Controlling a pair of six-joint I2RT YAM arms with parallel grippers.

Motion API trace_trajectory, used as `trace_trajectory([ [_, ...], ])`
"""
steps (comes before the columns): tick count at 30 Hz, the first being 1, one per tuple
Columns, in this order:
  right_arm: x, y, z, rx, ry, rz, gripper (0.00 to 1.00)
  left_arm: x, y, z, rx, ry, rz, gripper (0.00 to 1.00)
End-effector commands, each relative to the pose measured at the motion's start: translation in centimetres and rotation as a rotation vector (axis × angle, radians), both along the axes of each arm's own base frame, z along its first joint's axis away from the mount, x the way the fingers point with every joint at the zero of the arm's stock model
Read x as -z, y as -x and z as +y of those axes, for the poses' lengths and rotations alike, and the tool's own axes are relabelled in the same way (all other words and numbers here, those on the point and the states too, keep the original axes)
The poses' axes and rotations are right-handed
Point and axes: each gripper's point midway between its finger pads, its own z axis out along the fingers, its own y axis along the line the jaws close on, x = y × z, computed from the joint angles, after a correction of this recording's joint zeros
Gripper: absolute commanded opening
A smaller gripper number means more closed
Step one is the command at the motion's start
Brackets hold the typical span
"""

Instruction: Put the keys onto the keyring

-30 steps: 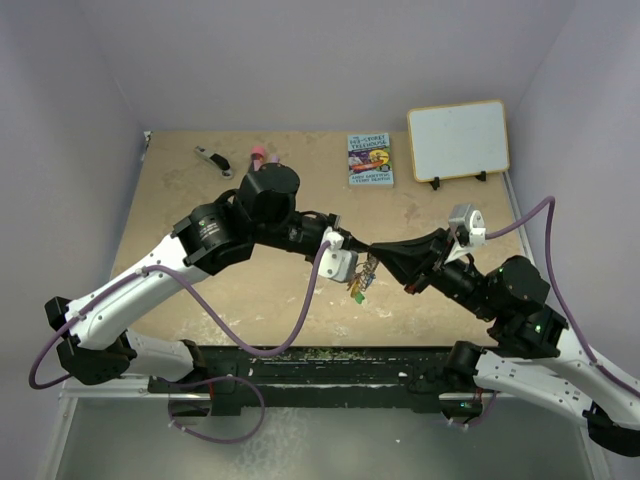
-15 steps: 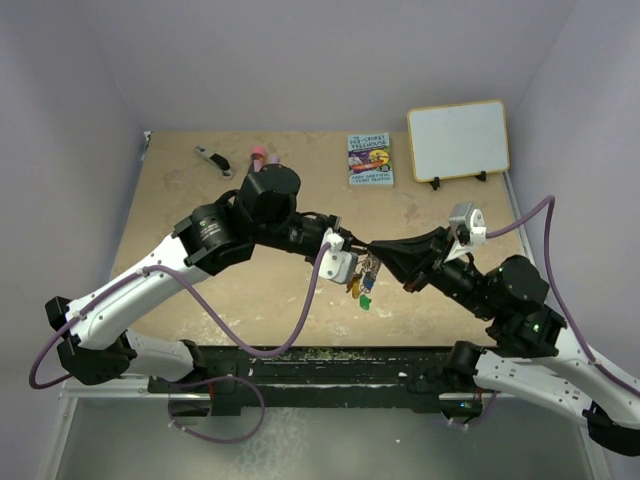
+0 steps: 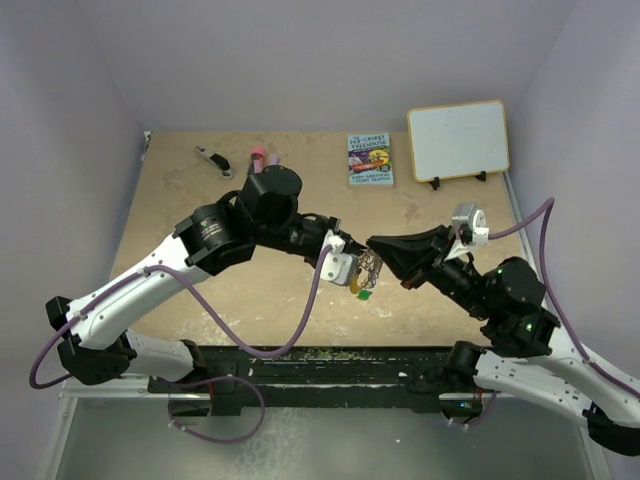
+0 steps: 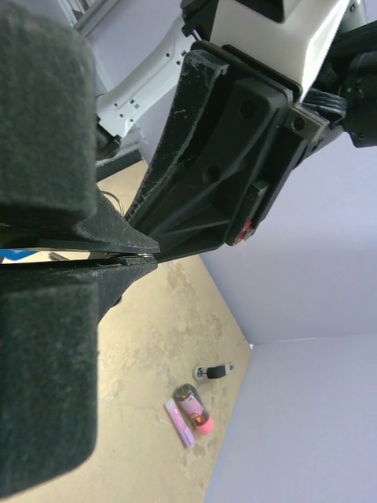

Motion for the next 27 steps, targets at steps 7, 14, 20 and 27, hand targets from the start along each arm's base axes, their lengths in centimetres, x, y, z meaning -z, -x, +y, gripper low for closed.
trace_trajectory([
  [7,-3.3,-0.6,-1.6,0.075,-0.129,-0.049,0.0,-1.9,-1.7,1.6,-0.131,0.025,-0.07,0.16],
  [14,-3.4,-1.1,-2.2,0.112,-0.145,-0.041,0.0,-7.3,-4.1,3.4,-0.343,0.218,-0.063,0.43],
  [20,-3.6,-1.8,-2.8,0.161,-0.172,-0.023,0.0,-7.4,-0.9,2.6,-0.211,0.299,0.077,0.98],
  [27,-4.4,-2.0,-3.0,0.172,-0.207,-0.02,0.0,-4.1,-0.7,0.0,-0.167,0.231,0.232,0.98],
])
